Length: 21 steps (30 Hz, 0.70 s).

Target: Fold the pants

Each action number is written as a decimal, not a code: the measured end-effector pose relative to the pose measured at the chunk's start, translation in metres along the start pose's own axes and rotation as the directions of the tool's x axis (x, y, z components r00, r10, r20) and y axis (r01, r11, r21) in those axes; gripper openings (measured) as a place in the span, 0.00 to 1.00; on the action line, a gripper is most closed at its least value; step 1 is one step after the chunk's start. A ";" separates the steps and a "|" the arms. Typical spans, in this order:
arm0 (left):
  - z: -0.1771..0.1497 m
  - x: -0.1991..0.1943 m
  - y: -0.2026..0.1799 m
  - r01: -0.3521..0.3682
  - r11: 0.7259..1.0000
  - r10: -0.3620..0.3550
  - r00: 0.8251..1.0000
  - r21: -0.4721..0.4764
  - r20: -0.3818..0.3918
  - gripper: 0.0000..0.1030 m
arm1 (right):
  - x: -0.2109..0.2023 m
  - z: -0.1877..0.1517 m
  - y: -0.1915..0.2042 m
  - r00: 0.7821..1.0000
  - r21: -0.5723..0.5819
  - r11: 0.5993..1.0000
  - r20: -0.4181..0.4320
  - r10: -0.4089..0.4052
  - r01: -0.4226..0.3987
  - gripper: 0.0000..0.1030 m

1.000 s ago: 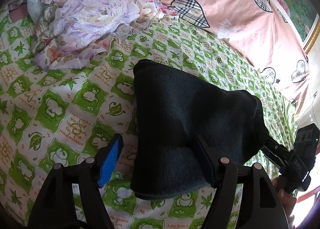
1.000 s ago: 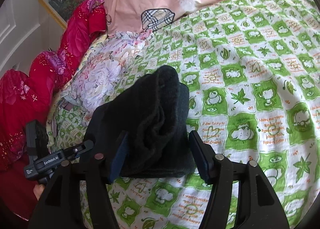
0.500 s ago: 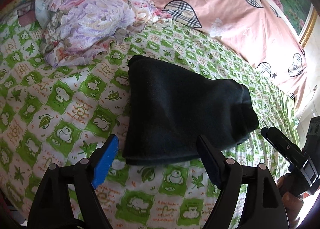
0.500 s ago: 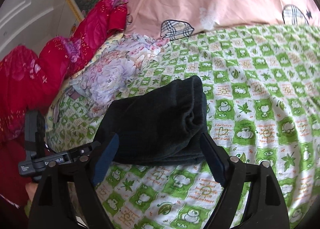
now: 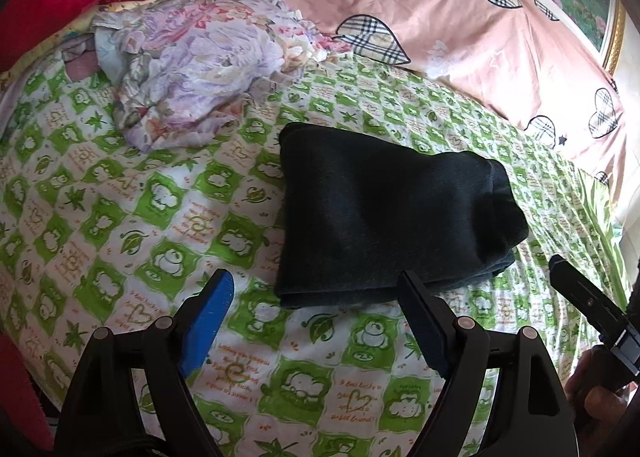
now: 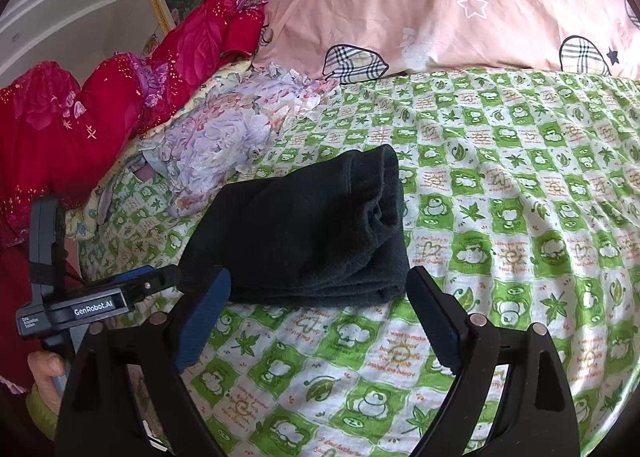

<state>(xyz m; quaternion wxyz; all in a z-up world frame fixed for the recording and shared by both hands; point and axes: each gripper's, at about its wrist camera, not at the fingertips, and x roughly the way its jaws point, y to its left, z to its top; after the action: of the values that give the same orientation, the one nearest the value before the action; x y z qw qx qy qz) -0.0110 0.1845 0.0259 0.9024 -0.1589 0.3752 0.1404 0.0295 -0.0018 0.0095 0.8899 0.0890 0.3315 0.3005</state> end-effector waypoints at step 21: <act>-0.021 0.002 -0.013 -0.078 0.990 0.076 0.997 0.115 0.019 0.85 | 0.018 -0.031 0.022 0.999 -0.189 0.981 0.029 -0.041 0.045 0.95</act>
<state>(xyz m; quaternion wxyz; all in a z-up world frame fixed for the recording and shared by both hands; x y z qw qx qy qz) -0.0177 0.1650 0.0125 0.9065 -0.0909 0.3822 0.1545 0.0100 0.0254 -0.0157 0.9046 0.0004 0.2922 0.3104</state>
